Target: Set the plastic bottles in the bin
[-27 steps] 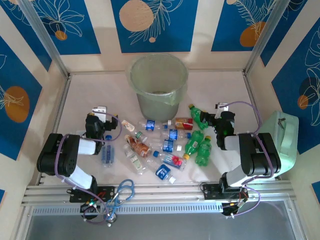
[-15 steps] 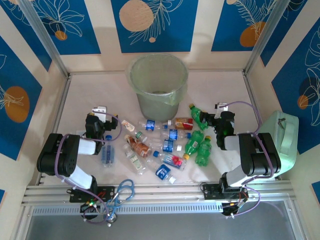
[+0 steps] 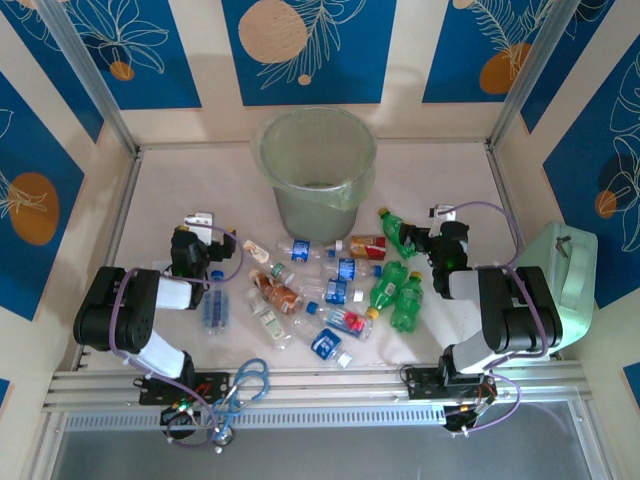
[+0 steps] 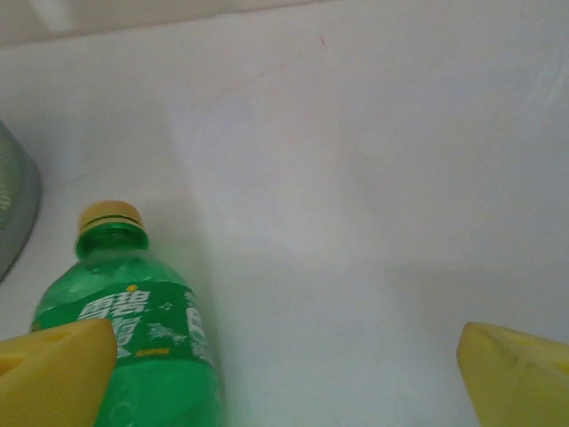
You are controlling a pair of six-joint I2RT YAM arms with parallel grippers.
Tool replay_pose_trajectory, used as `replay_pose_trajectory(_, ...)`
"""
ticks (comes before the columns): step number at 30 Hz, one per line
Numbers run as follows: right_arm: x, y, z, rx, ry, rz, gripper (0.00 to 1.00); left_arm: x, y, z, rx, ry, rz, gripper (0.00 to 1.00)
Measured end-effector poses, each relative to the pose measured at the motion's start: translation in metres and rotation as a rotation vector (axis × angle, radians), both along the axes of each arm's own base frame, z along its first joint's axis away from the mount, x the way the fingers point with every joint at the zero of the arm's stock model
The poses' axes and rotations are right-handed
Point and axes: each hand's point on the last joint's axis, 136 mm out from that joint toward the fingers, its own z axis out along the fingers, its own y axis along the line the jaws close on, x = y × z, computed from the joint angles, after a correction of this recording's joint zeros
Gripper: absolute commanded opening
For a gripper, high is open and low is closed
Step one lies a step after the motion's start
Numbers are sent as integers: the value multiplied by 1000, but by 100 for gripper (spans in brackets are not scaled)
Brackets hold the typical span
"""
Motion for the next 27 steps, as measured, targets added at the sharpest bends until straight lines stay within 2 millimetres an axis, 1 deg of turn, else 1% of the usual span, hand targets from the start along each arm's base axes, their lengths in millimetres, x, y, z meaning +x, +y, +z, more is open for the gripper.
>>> replay_pose_trajectory(1,3,0,10,-7,20,-16,99,0,2,-1,7,23,10,100)
replay_pose_trajectory(2,7,0,24,3,38,-40,99,0,4,3,14,47,29,100)
replay_pose_trajectory(3,13,-1,48,21,35,-68,99,2,9,11,15,52,60,100)
replay_pose_trajectory(4,18,-2,78,55,22,-96,99,5,14,27,3,49,104,100)
replay_pose_trajectory(5,23,-6,119,104,-20,-139,99,9,20,52,-22,23,151,100)
replay_pose_trajectory(6,24,-11,147,146,-60,-171,99,12,24,78,-57,-13,188,100)
replay_pose_trajectory(7,20,-18,180,208,-109,-204,99,13,27,107,-109,-60,221,100)
replay_pose_trajectory(8,14,-24,197,262,-130,-220,99,11,28,137,-173,-109,242,99)
replay_pose_trajectory(9,7,-30,204,307,-123,-238,100,9,27,158,-227,-146,249,99)
replay_pose_trajectory(10,0,-34,205,343,-95,-258,98,4,24,179,-290,-179,253,98)
replay_pose_trajectory(11,-5,-39,200,367,-38,-289,98,-1,21,191,-344,-191,253,96)
replay_pose_trajectory(12,-8,-39,193,373,15,-303,97,-4,15,197,-384,-187,243,95)
replay_pose_trajectory(13,-10,-31,181,375,104,-304,97,-8,3,198,-421,-163,221,93)
replay_pose_trajectory(15,-15,-8,160,359,262,-266,97,-14,-26,188,-461,-81,157,91)
replay_pose_trajectory(17,-26,18,142,330,420,-211,96,-27,-64,169,-473,33,67,89)
replay_pose_trajectory(19,-37,36,133,299,522,-161,96,-42,-96,154,-463,134,-17,88)
replay_pose_trajectory(21,-46,47,127,265,602,-122,97,-57,-120,145,-453,208,-85,89)
replay_pose_trajectory(22,-49,50,123,252,632,-107,97,-65,-129,142,-456,241,-115,89)
replay_pose_trajectory(23,-52,53,118,242,666,-94,97,-70,-134,139,-462,266,-132,89)
replay_pose_trajectory(24,-53,54,114,236,690,-89,97,-74,-135,139,-466,279,-136,89)
replay_pose_trajectory(27,-51,56,92,225,786,-83,97,-81,-134,142,-486,305,-134,88)
